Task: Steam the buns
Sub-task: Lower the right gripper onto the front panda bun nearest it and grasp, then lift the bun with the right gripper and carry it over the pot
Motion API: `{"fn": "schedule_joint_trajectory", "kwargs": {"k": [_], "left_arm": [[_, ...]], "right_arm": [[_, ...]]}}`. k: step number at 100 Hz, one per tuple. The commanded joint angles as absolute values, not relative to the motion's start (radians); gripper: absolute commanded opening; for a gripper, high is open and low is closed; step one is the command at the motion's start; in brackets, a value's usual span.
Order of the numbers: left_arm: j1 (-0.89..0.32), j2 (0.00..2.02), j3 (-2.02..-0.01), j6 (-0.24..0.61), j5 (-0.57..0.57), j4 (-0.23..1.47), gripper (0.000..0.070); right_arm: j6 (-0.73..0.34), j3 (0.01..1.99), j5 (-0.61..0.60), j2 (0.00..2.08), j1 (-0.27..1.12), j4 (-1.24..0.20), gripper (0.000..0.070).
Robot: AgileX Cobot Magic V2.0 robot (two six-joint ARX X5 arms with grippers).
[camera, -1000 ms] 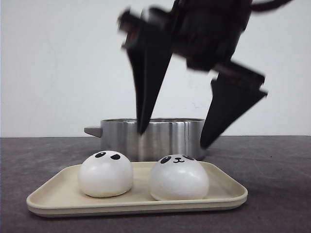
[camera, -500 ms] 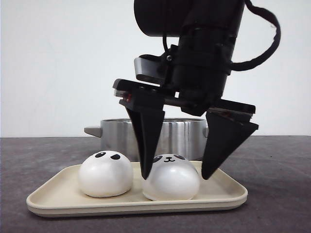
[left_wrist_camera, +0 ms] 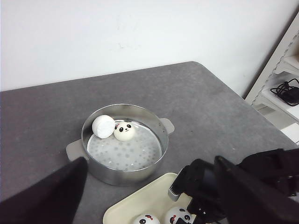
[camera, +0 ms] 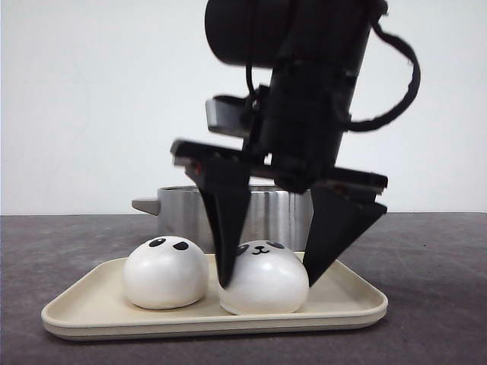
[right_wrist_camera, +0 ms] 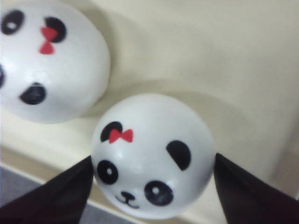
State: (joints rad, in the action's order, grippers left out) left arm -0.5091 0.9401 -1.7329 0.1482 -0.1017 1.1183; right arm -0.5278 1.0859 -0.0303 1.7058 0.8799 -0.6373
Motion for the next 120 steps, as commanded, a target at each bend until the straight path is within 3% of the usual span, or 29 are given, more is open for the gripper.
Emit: {"fn": "schedule_joint_trajectory", "kwargs": {"k": [1, 6, 7, 40, 60, 83, 120], "left_arm": [[-0.517, 0.947, -1.755, 0.139, -0.097, 1.108, 0.0499], [-0.517, 0.947, -1.755, 0.139, -0.097, 1.108, 0.0499], [-0.517, 0.947, -1.755, 0.139, -0.097, 1.108, 0.0499], [-0.517, 0.946, -1.755, 0.138, -0.097, 1.108, 0.0499], [-0.517, 0.947, -1.755, 0.13, -0.096, 1.105, 0.0499], [-0.517, 0.946, -1.755, 0.131, -0.096, 1.104, 0.0499], [-0.517, 0.947, -1.755, 0.131, -0.096, 1.104, 0.0499]], "right_arm": [[-0.52, 1.099, -0.025, 1.739, 0.888, -0.64, 0.0214], [-0.517, 1.099, -0.023, 1.741, 0.888, -0.641, 0.0011], [-0.514, 1.099, -0.023, 1.741, 0.888, -0.64, 0.0], [-0.502, 1.188, 0.036, 1.651, 0.9, -0.679, 0.0008], [-0.387, 1.417, 0.114, 1.589, 0.898, -0.698, 0.0007], [-0.271, 1.653, 0.158, 1.656, 0.779, -0.679, 0.0007], [-0.219, 1.67, 0.102, 1.845, 0.585, -0.655, 0.0007]]}}
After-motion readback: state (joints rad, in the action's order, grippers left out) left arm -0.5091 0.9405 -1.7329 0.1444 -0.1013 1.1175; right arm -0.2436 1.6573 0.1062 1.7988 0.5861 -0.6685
